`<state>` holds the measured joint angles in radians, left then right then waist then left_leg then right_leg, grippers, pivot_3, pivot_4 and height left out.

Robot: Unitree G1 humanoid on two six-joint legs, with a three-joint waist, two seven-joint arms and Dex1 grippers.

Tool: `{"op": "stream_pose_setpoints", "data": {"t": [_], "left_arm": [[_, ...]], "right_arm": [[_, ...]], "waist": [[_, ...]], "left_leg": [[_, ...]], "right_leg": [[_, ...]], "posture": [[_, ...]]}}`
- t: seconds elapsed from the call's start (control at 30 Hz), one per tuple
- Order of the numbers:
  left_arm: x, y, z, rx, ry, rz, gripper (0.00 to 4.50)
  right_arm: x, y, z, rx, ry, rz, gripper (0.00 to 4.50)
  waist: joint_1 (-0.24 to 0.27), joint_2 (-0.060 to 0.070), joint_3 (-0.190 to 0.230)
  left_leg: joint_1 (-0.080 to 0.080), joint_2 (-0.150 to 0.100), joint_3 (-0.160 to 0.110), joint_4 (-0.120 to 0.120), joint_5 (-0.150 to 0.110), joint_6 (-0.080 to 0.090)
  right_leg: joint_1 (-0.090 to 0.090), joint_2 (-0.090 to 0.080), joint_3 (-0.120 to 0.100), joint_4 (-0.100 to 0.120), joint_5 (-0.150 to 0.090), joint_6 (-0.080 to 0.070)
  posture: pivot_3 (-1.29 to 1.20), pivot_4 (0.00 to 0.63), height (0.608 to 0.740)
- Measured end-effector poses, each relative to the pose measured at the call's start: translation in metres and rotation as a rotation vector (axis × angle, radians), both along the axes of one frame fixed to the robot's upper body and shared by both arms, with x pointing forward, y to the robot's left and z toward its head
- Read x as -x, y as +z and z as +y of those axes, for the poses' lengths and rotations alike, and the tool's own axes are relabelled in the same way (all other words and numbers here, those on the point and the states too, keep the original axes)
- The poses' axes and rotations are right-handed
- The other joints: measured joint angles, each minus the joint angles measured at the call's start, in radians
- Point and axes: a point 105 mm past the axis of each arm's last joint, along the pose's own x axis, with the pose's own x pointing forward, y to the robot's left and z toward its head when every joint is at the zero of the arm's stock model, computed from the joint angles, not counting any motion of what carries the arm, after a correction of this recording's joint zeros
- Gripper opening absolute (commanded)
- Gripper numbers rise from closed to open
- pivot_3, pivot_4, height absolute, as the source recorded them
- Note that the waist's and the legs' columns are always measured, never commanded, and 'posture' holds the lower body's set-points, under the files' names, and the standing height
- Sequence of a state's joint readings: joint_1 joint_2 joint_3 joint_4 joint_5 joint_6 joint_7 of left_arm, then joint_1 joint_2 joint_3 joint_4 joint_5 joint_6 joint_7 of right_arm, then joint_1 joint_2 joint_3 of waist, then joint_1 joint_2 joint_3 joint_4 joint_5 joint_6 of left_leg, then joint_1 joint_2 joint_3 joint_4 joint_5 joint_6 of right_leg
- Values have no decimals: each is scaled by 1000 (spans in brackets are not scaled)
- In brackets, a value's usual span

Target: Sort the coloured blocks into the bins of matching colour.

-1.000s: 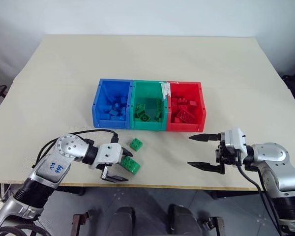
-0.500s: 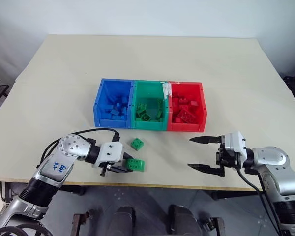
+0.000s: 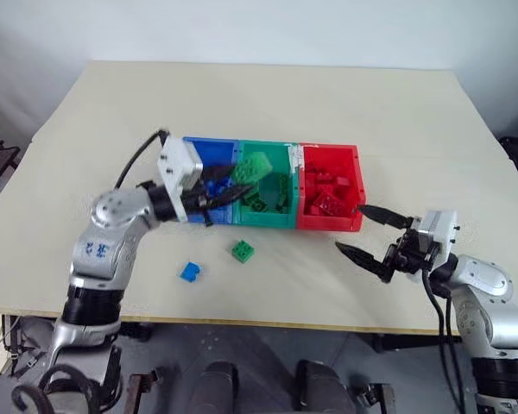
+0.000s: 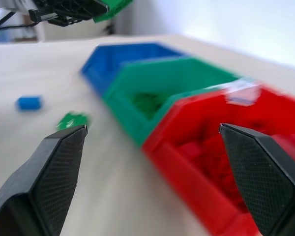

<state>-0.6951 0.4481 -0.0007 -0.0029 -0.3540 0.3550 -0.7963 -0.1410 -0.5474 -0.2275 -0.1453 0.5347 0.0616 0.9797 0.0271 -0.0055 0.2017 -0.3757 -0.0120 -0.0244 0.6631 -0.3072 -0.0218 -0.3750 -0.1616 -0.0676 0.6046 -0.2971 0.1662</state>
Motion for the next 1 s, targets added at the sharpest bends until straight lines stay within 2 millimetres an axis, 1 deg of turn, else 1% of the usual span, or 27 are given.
{"op": "stream_pose_setpoints", "data": {"t": [0.03, 0.1, 0.17, 0.23, 0.33, 0.4, 0.47, 0.5, 0.53, 0.6, 0.63, 0.67, 0.7, 0.73, 0.77, 0.87, 0.93, 1.0], "left_arm": [[-14, -5, -7, -6, 22, 35, 1472], [-28, -15, -16, -31, 38, 86, 1472], [-38, -26, -21, -70, 55, 121, 1472], [-44, -33, -20, -96, 77, 140, 2206], [-47, -34, -16, -95, 87, 146, 3017], [-41, -28, -14, -82, 58, 116, 3703], [-31, -21, -9, -67, 24, 73, 4290], [-26, -18, -2, -64, 16, 58, 4464], [-22, -20, 7, -77, 30, 55, 4464], [-17, -31, 36, -117, 93, 75, 4464], [-11, -38, 52, -133, 119, 88, 4464], [-6, -45, 64, -145, 131, 107, 4464], [5, -51, 79, -146, 141, 125, 4464], [15, -53, 89, -137, 143, 132, 4464], [27, -54, 103, -125, 149, 138, 4464], [56, -58, 142, -136, 209, 162, 4464], [74, -70, 166, -170, 265, 197, 4464], [85, -79, 176, -183, 291, 221, 4464]], "right_arm": [[-2, 5, -2, -32, -38, -26, 4500], [-4, 9, -4, -66, -81, -49, 4500], [-4, 12, -5, -76, -105, -60, 4500], [-3, 14, -6, -77, -118, -69, 4500], [0, 13, -7, -76, -127, -69, 4500], [0, 13, -7, -76, -128, -69, 4500], [0, 14, -6, -74, -122, -73, 4500], [0, 14, -5, -73, -115, -73, 4500], [0, 15, -3, -71, -103, -75, 4500], [-3, 17, 3, -66, -67, -81, 4500], [-5, 17, 5, -62, -45, -81, 4500], [-5, 17, 5, -54, -36, -79, 4500], [-8, 16, 7, -37, -10, -71, 4500], [-9, 15, 10, -19, 19, -65, 4500], [-9, 13, 15, 9, 63, -60, 4500], [-6, 2, 24, 86, 174, -27, 4500], [-4, -4, 29, 127, 235, -5, 4500], [-3, -10, 30, 152, 271, 21, 4500]], "waist": [[-1, 0, 0], [-1, 0, 0], [-6, 0, 0], [-10, 0, 0], [-10, 0, 0], [-9, 0, 0], [-10, 0, 0], [-13, 0, 0], [-16, 0, 0], [-28, 0, 0], [-34, 0, 0], [-35, 0, 0], [-33, 0, 0], [-33, 0, 0], [-33, 0, 0], [-28, 0, 0], [-27, 0, 0], [-17, 0, 0]], "left_leg": [[0, 0, 1, 0, 0, 0], [0, 0, 1, 0, 0, 0], [0, 0, 3, -1, 0, 0], [0, 1, 4, -2, 0, 0], [0, 1, 4, -2, 0, 1], [0, 1, 4, -2, 0, 1], [0, 1, 4, -2, 0, 1], [0, 2, 4, -2, 0, 1], [0, 2, 5, -2, 0, 1], [1, 2, 5, -3, 0, 0], [2, 3, 6, -3, 0, 0], [2, 3, 6, -3, -1, 0], [2, 4, 6, -3, -1, 0], [2, 4, 6, -3, -2, 0], [2, 5, 6, -3, -3, 0], [2, 6, 6, -3, -4, 0], [2, 6, 6, -2, -5, 0], [2, 6, 6, -1, -5, 1]], "right_leg": [[0, 0, 0, 0, 0, 0], [0, 0, 0, 0, 0, 0], [-2, 0, 1, 0, 0, 0], [-3, 0, 2, -1, 0, 0], [-3, 0, 2, -1, 0, 0], [-3, 0, 2, -1, 0, 0], [-3, 0, 2, -1, 0, 0], [-3, 1, 3, -1, 0, 0], [-3, 1, 3, -1, 0, 0], [-3, 1, 4, 0, 0, 0], [-3, 1, 4, 0, 0, 0], [-3, 1, 4, 0, 0, 0], [-3, 2, 4, -1, 0, 0], [-3, 2, 4, -1, 0, 0], [-3, 2, 5, -1, 0, 0], [-3, 4, 4, -3, 0, -1], [-2, 4, 5, -3, 0, -1], [-2, 4, 4, -3, 0, -1]], "posture": [[0, 150, 740], [0, 150, 740], [0, 150, 740], [0, 150, 740], [0, 150, 740], [0, 150, 740], [0, 150, 740], [0, 150, 740], [0, 150, 740], [0, 150, 740], [0, 150, 740], [0, 150, 740], [0, 150, 740], [0, 150, 740], [0, 150, 740], [0, 150, 740], [0, 150, 740], [0, 150, 740]]}}
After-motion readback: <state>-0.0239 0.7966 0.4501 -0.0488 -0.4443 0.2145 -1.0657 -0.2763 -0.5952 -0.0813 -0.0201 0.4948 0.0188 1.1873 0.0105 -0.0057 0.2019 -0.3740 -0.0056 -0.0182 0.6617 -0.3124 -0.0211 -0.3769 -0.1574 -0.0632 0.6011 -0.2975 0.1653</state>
